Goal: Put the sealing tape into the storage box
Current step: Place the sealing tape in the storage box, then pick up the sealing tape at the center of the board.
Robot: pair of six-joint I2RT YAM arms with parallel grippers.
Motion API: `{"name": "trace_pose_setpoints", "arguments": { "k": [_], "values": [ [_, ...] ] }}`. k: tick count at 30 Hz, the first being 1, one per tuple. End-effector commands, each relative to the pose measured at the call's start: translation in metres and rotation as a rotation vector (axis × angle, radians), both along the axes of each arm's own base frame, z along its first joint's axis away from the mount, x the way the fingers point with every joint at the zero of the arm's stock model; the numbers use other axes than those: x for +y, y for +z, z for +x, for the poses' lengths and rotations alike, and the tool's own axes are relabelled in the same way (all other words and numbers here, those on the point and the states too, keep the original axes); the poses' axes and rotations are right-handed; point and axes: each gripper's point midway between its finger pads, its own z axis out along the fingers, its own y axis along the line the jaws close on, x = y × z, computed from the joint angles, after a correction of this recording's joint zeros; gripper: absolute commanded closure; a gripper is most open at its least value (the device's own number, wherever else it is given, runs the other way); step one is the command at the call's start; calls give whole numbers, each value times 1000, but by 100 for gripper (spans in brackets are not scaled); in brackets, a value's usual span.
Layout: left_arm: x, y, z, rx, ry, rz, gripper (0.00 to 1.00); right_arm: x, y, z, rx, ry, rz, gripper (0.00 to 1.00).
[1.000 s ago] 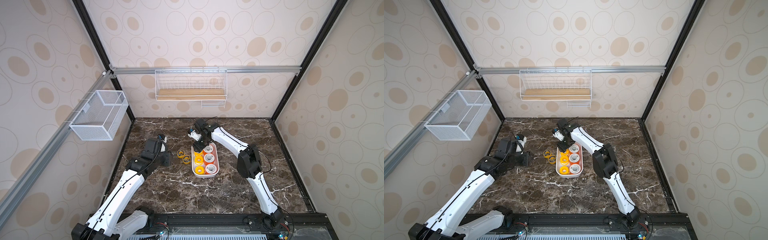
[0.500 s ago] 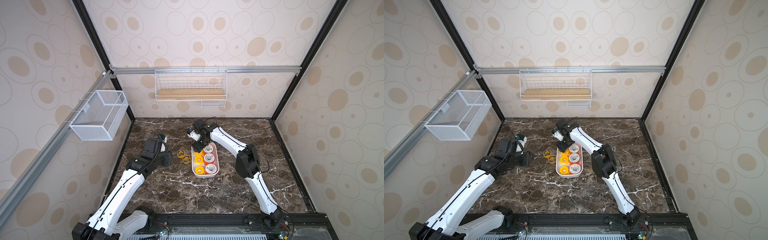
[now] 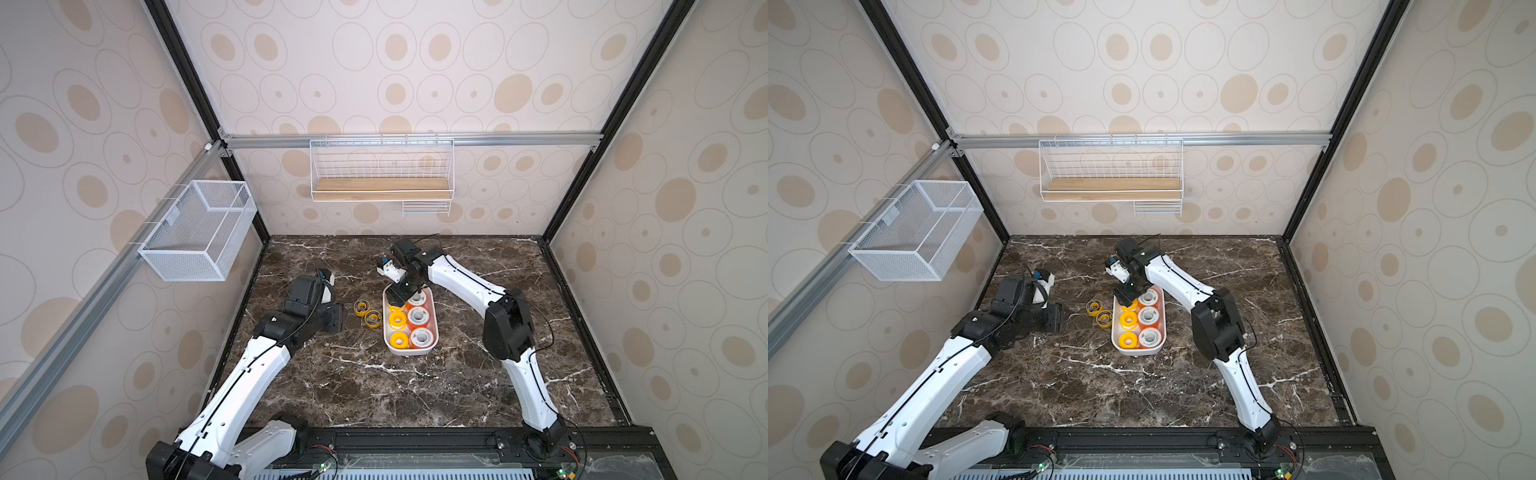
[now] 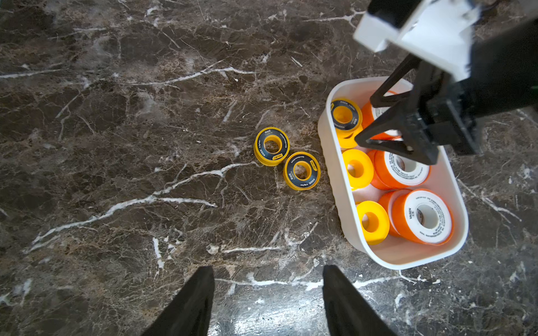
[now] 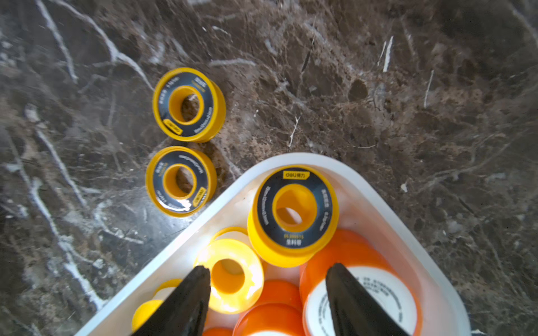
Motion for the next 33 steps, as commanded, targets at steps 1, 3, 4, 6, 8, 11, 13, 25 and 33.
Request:
{"name": "trace_pose_setpoints", "arguments": {
  "k": [1,3,4,6,8,11,13,25,33],
  "values": [
    [-1,-1,-1,22,-9,-8,33,1,57,-2,-64,-23,173,31],
    [-3,-3,0,33,-10,-15,31,-12,65,-5,-59,-51,218,30],
    [-4,-4,1,39,-11,-20,30,-19,68,-7,-59,-62,235,30],
    [-7,-8,3,56,-3,-35,28,-37,72,-9,-67,-97,264,30],
    [-8,-12,7,78,19,-51,26,-57,70,-10,-66,-134,285,30],
    [-12,-18,16,96,51,-81,25,-90,62,-10,-70,-217,306,30],
    [-14,-23,23,103,79,-97,23,-108,52,-11,-81,-268,308,30],
    [-25,-74,84,163,148,-63,17,-182,8,-7,-109,-479,292,31],
    [-34,-99,110,194,134,21,11,-183,0,-7,-107,-483,285,30]
  ]
}}
